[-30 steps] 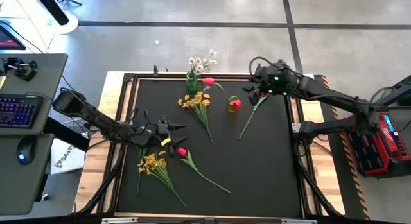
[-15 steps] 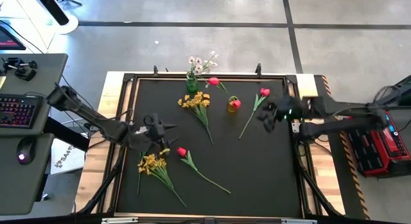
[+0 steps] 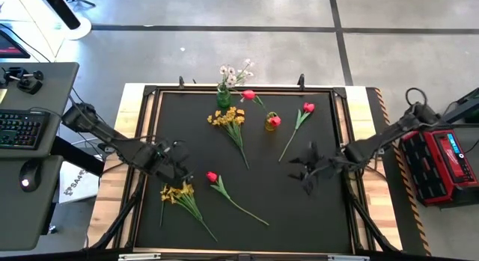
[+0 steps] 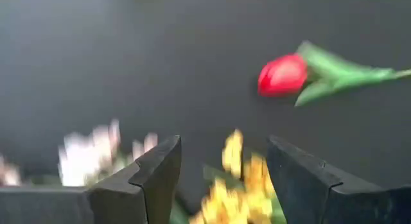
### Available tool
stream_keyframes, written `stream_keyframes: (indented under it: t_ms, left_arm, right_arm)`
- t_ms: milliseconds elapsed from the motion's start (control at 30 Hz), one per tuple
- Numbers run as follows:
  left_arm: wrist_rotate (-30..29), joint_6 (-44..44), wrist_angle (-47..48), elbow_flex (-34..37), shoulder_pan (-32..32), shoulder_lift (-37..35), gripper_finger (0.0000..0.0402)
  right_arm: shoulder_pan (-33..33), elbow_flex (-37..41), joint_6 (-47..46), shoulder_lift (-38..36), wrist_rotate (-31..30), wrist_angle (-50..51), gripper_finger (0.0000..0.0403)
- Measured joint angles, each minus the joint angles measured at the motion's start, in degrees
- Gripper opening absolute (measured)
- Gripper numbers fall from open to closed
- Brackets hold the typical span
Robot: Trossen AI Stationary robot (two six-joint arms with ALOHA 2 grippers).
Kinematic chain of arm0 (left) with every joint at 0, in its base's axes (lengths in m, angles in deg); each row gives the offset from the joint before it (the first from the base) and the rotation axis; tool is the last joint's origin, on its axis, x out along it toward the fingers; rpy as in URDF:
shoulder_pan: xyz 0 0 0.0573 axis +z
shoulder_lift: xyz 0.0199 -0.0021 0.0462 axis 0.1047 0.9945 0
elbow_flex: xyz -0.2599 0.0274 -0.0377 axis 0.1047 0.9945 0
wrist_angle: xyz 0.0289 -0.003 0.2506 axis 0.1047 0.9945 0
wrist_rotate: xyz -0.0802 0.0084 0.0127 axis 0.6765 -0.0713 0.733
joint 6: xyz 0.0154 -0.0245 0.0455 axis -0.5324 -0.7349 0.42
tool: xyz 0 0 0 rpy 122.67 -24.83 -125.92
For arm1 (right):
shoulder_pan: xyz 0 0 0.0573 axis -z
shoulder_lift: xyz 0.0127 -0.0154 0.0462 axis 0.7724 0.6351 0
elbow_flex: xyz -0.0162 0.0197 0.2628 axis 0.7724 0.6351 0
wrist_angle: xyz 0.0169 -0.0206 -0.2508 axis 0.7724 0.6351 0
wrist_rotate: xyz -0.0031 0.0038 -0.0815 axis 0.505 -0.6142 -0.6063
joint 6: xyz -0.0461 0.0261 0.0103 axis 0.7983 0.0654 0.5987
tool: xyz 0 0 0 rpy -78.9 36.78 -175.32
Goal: Sort flowers into vase by color
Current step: Put the white flowers into the green vase
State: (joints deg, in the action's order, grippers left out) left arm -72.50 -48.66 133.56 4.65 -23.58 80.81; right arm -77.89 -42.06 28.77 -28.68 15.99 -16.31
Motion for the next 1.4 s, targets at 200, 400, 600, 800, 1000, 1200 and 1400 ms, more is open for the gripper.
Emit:
stream_keyframes:
  t_ms: [200, 400, 600, 800, 1000, 1200, 1400]
  left_arm:
    - [8.59, -25.69, 6.65, 0.54, -3.78, 4.65, 0.021]
    - [14.93, -36.34, 8.04, 0.59, -6.92, 7.57, 0.021]
    - [13.04, -45.28, 5.01, 7.83, -9.33, 7.7, 0.021]
    - [9.56, -47.99, -9.98, 20.36, -9.48, 4.16, 0.0199]
    - [6.75, -50.53, -16.37, 27.23, -9.44, 1.8, 0.0164]
    - [6.21, -47.87, -16.81, 27.65, -9.44, 1.76, 0.0108]
    - [-0.56, -43.81, -18.03, 26.38, -9.38, 2.11, 0.0028]
  right_arm:
    - [-0.84, 0.7, 4.67, 6.44, -5.24, -8.52, 0.0248]
    - [-0.59, 0.68, 9.99, 9.9, -6.23, -13.07, 0.0248]
    - [0.75, 0.68, 11.72, 10.27, -6.36, -18.45, 0.0248]
    - [1.08, 0.65, 14.02, 10.26, -6.35, -24.61, 0.0248]
    - [1.08, 0.63, 13.65, 10.25, -6.35, -26.14, 0.0248]
    - [1.08, 0.63, 13.48, 10.25, -6.36, -28.08, 0.0248]
    - [1.06, 0.63, 13.57, 10.25, -6.36, -28.82, 0.0248]
